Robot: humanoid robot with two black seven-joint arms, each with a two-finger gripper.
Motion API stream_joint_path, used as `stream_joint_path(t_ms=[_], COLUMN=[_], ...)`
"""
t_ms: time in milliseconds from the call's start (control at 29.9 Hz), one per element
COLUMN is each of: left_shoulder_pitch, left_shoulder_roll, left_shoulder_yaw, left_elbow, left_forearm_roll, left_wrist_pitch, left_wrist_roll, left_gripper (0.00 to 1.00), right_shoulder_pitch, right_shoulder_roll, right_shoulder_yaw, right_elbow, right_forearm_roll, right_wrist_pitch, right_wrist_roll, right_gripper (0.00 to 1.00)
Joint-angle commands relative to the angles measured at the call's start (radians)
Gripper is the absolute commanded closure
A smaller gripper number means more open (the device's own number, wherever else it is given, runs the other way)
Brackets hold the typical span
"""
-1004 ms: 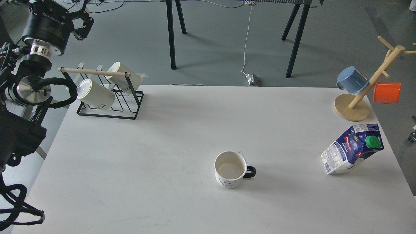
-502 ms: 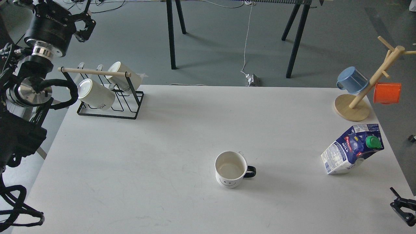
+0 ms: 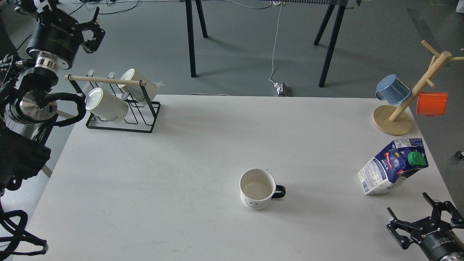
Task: Place cup and milk with both arms
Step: 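Move the right gripper down to the lying milk carton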
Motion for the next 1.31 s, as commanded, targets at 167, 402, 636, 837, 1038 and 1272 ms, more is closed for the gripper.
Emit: stream_joint_path(t_ms=[167, 402, 636, 837, 1038, 1272], left_shoulder_pitch=[-0.001, 0.000, -0.001, -0.004, -0.007, -0.007], left_shoulder_roll=[0.031, 0.046, 0.046, 0.046, 0.048, 0.048], left_shoulder_yaw=[0.000, 0.000, 0.003, 0.003, 0.003, 0.003], left_elbow=[0.002, 0.000, 0.002, 0.012, 0.014, 0.014], left_forearm_roll=[-0.001, -0.004, -0.003, -0.003, -0.003, -0.003], left_wrist_pitch=[-0.001, -0.001, -0.001, -0.003, -0.004, -0.004], left_wrist_roll=[0.000, 0.000, 0.000, 0.000, 0.000, 0.000], left_gripper=[0.00, 0.00, 0.00, 0.00, 0.00, 0.00], right_shoulder_pitch=[0.022, 0.022, 0.022, 0.022, 0.027, 0.027], right_shoulder_roll=[0.053, 0.071, 0.131, 0.165, 0.157, 0.134], right_shoulder_yaw=[0.048, 0.066, 0.065, 0.069, 0.094, 0.124], right_elbow=[0.008, 0.013, 0.019, 0.017, 0.020, 0.026], right_forearm_roll=[-0.015, -0.015, -0.016, -0.016, -0.013, -0.013], right_wrist_pitch=[0.000, 0.000, 0.000, 0.000, 0.000, 0.000], right_wrist_roll=[0.000, 0.001, 0.000, 0.000, 0.000, 0.000], right_gripper=[0.01, 0.01, 0.01, 0.01, 0.01, 0.01])
